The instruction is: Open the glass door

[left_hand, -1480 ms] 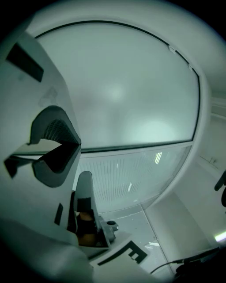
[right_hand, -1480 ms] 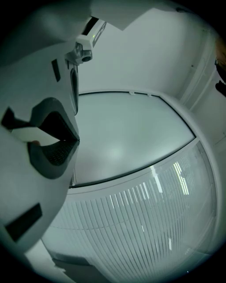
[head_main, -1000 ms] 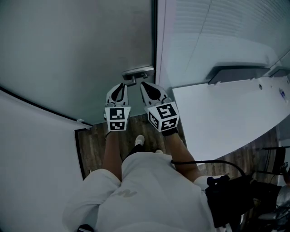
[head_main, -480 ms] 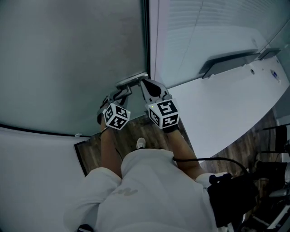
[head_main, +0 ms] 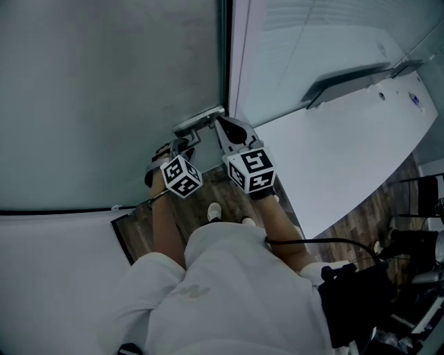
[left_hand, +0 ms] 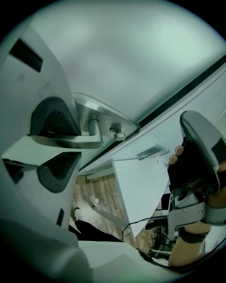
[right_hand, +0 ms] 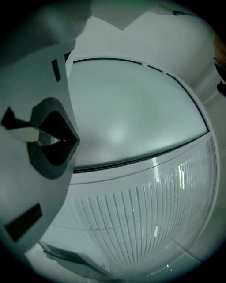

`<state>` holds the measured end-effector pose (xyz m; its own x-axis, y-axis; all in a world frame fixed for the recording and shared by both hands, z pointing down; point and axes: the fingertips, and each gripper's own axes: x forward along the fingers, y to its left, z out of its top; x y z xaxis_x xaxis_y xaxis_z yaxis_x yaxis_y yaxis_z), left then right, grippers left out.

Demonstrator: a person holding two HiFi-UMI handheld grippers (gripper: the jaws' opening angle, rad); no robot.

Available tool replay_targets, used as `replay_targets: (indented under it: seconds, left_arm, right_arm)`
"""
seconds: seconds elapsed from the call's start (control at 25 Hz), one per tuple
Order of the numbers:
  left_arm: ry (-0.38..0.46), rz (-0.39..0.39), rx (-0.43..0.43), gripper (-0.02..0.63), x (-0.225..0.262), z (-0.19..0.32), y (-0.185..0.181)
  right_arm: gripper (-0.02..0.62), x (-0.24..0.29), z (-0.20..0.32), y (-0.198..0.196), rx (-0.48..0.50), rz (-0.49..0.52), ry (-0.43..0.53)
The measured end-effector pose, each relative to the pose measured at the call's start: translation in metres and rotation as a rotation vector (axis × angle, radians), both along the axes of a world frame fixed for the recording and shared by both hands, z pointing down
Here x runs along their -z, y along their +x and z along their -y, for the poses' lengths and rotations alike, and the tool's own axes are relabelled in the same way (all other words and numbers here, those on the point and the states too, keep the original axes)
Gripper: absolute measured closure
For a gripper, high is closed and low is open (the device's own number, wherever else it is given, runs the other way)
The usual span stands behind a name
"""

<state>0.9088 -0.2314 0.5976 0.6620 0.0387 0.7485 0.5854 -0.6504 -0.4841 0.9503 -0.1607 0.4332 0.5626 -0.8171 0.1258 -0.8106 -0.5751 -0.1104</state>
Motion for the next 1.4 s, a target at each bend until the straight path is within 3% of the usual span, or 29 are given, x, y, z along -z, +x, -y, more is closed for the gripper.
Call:
replay_targets:
  seconds: [0.16, 0.4, 0.48, 0.64, 0.84, 1.04, 1.28, 1.4]
  left_arm:
    - [-0.005, 0.034, -0.014, 0.500, -0.002, 0.000, -0.002]
    - [-0.022, -0.006, -0.017, 0.500, -0.002, 0.000, -0.003]
    - [-0.080, -0.001, -0.003, 0.501, -0.007, 0.000, 0.000]
    - [-0.302, -0.033, 0.050, 0.506, -0.014, 0.001, 0.001]
    - [-0.314, -0.087, 0.065, 0.506, -0.012, -0.003, 0.001]
    - [-0.233, -0.113, 0.081, 0.505, -0.008, -0.003, -0.003]
    - [0.025, -0.110, 0.073, 0.505, -0.004, -0.010, -0.013]
    - [0.046, -0.116, 0.133, 0.505, -0.004, -0.016, -0.019]
  right_arm:
    - [0.595, -0.012, -0.001, 0.003, -0.017, 0.030, -0.009]
    - [0.595, -0.028, -0.005, -0.003, -0.020, 0.060, -0.029]
    - [0.595, -0.032, -0.010, -0.004, -0.025, 0.067, -0.031]
    - [0.595, -0.034, -0.021, -0.012, -0.030, 0.077, -0.029]
    - [0.595, -0.026, -0.054, -0.014, -0.054, 0.067, -0.017]
    - [0.595, -0.013, -0.090, -0.017, -0.087, 0.054, 0.020]
    - [0.595, 0.000, -0.127, -0.029, -0.081, 0.032, 0.051]
    - [0.595, 0.001, -0.147, -0.038, -0.067, 0.024, 0.058]
